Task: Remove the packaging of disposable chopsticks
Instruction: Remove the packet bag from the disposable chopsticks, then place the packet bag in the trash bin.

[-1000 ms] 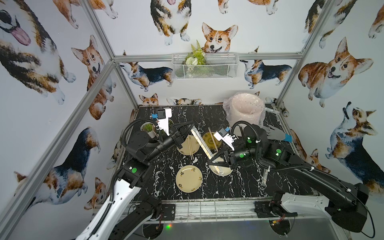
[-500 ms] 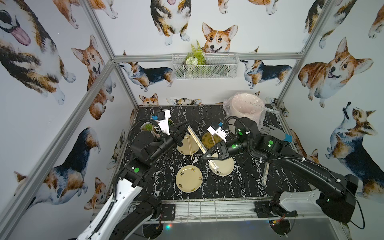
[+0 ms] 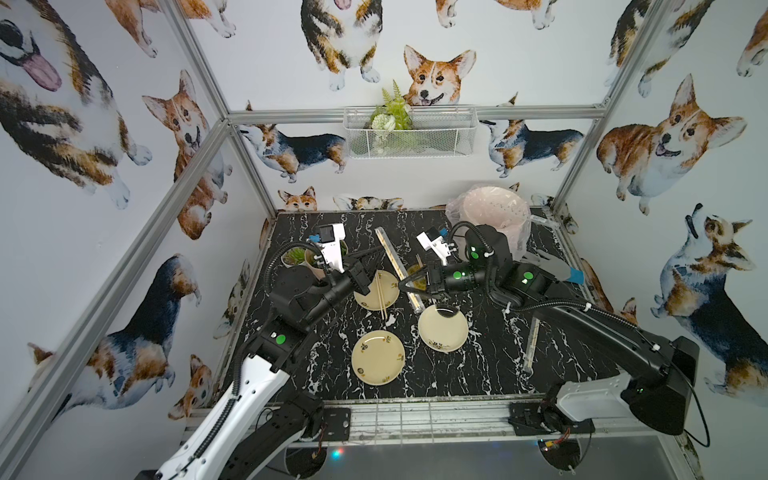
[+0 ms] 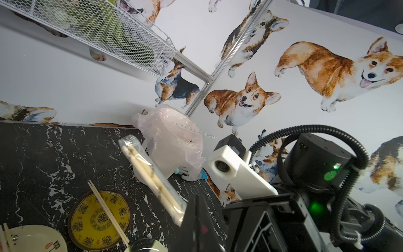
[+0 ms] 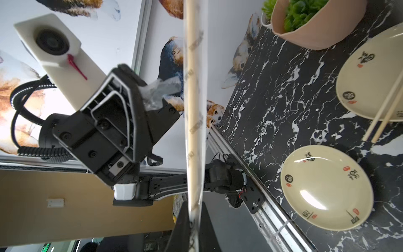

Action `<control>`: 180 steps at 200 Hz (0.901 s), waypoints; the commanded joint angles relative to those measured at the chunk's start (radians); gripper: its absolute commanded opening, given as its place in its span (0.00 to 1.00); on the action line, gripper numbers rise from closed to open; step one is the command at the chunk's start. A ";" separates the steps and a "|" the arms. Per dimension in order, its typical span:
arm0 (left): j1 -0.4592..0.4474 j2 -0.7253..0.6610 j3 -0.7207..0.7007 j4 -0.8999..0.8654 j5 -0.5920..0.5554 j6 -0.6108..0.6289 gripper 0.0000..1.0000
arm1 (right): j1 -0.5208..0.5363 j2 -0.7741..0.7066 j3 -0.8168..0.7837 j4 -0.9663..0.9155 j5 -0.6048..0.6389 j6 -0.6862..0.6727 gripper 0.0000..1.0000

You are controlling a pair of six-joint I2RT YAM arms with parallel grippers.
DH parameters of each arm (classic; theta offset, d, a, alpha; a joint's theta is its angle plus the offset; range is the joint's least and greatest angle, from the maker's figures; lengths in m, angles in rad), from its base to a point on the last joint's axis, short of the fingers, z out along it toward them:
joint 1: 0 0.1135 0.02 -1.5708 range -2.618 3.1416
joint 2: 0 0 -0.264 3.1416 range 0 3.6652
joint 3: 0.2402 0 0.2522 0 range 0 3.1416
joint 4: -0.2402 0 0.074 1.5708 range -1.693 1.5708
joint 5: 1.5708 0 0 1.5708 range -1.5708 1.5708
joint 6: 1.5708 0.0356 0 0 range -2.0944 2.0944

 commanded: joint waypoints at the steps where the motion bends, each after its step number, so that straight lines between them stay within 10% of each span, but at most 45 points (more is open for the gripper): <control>1: -0.002 -0.008 0.008 0.049 0.032 -0.023 0.00 | 0.002 0.011 0.010 0.077 0.049 0.024 0.00; 152: -0.001 0.036 0.076 0.006 0.043 -0.055 0.00 | -0.091 -0.166 -0.183 0.084 0.120 -0.221 0.00; 180: -0.002 0.150 0.141 0.008 0.057 -0.062 0.00 | -0.094 -0.316 -0.140 -0.173 0.420 -0.364 0.00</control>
